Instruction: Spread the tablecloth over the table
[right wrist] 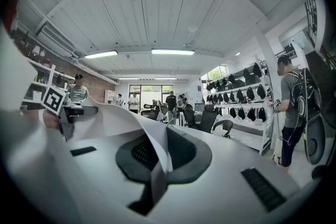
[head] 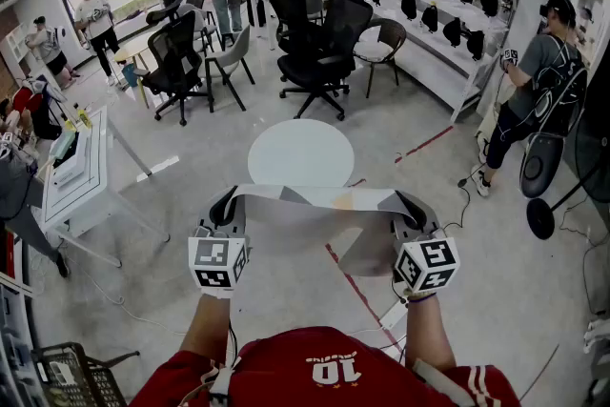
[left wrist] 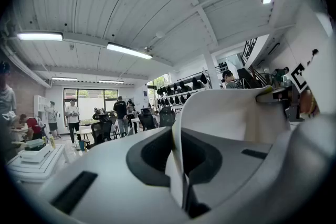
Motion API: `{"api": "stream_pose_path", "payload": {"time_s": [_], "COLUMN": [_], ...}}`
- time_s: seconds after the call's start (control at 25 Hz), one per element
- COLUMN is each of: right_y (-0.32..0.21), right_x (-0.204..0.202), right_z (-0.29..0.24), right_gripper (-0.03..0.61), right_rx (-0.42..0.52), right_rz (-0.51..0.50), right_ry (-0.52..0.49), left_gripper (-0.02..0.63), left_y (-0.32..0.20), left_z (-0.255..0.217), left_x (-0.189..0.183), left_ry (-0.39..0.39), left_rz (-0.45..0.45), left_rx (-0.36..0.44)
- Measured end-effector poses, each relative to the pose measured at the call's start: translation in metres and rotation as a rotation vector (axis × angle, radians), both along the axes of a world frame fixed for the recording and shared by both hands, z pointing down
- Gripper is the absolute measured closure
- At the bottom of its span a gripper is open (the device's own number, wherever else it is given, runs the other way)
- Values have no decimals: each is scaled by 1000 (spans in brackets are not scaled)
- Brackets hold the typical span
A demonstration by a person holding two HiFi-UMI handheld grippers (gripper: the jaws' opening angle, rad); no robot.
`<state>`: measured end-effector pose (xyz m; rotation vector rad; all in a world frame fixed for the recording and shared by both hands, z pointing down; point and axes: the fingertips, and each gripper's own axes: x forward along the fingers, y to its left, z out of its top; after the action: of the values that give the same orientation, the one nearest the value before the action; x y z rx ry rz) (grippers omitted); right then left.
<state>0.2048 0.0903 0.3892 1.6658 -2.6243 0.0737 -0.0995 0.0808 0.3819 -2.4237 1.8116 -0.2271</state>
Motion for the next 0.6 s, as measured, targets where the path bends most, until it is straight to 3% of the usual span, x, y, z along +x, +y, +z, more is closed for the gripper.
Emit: {"api": "stream_pose_path", "payload": {"time_s": [0.6], "right_y": [-4], "right_x": [3], "right_z": [-1], "right_gripper": [561], "right_rx": [14], "right_rz": [12], "right_ry": [-18], "left_gripper": [606], "left_y": [-4], "left_z": [-5], "left_x": [3], "left_ry": [22], "left_rz": [-12], "left_rx": [10]}}
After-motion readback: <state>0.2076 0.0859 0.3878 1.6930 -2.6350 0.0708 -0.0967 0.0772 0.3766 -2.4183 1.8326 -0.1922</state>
